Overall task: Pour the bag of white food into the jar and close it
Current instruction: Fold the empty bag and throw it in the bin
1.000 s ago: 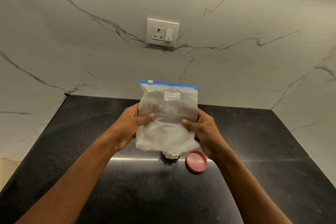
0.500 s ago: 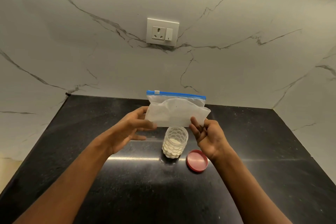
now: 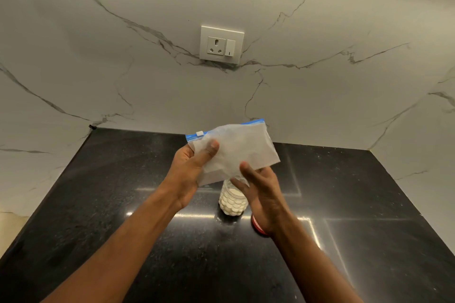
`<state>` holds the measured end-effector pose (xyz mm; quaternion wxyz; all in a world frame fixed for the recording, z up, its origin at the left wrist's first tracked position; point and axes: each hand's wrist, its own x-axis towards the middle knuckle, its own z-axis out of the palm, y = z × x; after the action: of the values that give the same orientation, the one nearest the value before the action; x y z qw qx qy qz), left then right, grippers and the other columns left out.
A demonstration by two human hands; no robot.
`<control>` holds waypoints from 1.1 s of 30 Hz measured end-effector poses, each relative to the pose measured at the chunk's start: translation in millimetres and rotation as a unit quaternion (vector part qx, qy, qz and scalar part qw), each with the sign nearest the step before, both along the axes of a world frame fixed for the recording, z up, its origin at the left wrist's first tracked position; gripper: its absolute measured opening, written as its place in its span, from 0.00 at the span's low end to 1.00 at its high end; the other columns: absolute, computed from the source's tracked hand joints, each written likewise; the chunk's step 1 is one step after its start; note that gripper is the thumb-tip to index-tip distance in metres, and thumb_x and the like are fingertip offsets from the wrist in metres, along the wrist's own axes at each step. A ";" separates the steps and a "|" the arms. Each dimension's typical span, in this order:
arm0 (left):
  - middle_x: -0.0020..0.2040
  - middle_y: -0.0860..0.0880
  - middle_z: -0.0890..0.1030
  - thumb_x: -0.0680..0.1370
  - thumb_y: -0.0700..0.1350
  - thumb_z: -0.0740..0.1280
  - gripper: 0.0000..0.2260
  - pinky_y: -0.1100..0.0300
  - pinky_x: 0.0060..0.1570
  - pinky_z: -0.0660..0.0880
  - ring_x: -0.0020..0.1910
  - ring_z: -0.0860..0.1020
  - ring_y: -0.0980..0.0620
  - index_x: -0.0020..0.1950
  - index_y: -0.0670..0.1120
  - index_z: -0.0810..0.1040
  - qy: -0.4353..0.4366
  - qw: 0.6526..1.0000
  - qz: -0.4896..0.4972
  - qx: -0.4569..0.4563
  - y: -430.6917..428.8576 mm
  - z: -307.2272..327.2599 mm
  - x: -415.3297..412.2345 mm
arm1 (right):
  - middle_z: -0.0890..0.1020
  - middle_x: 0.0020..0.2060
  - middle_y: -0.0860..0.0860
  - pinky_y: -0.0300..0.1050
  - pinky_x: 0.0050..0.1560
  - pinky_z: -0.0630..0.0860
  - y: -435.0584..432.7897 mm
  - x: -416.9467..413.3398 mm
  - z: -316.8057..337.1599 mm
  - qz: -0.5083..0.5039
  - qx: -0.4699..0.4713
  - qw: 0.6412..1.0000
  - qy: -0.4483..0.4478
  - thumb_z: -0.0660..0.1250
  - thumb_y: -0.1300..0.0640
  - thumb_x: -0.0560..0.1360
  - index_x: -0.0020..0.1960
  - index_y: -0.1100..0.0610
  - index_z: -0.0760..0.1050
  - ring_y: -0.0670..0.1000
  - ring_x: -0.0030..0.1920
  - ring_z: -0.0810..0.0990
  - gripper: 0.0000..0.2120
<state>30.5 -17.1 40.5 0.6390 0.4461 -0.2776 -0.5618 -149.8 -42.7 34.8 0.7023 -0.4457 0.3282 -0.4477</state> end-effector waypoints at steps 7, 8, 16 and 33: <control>0.56 0.41 0.88 0.79 0.42 0.74 0.13 0.51 0.44 0.86 0.54 0.88 0.42 0.64 0.41 0.83 0.035 0.999 -0.015 0.013 7.7 -2.3 -12.6 | 0.87 0.58 0.56 0.58 0.53 0.85 0.5 29.5 7.4 -0.124 -0.021 0.990 -0.068 0.77 0.56 0.73 0.64 0.47 0.79 0.58 0.58 0.87 0.20; 0.56 0.41 0.88 0.79 0.42 0.74 0.14 0.52 0.43 0.86 0.53 0.88 0.42 0.63 0.41 0.83 0.027 0.999 -0.010 0.017 7.4 -1.9 -12.4 | 0.88 0.56 0.56 0.56 0.51 0.86 0.5 30.8 5.1 -0.133 -0.043 0.989 -0.053 0.76 0.58 0.75 0.61 0.47 0.81 0.58 0.56 0.88 0.17; 0.46 0.49 0.90 0.73 0.50 0.77 0.11 0.58 0.39 0.84 0.46 0.88 0.51 0.53 0.50 0.86 -0.070 0.996 0.031 0.051 6.8 -1.2 -24.7 | 0.84 0.65 0.56 0.50 0.61 0.83 -6.3 31.4 -23.0 -0.151 -0.373 0.897 0.184 0.70 0.60 0.82 0.72 0.62 0.76 0.53 0.65 0.83 0.20; 0.53 0.45 0.89 0.83 0.41 0.68 0.12 0.56 0.43 0.85 0.52 0.88 0.47 0.66 0.42 0.79 -0.010 0.995 -0.073 0.069 18.2 4.3 -9.5 | 0.53 0.84 0.56 0.47 0.50 0.82 -9.2 19.3 -39.2 -0.062 -0.546 0.670 0.499 0.76 0.61 0.74 0.83 0.53 0.60 0.58 0.61 0.82 0.42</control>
<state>21.0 1.1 44.8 0.5609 0.4734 -0.2767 -0.6203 -130.5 -51.9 -4.4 0.0360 -0.8854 0.3530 -0.3003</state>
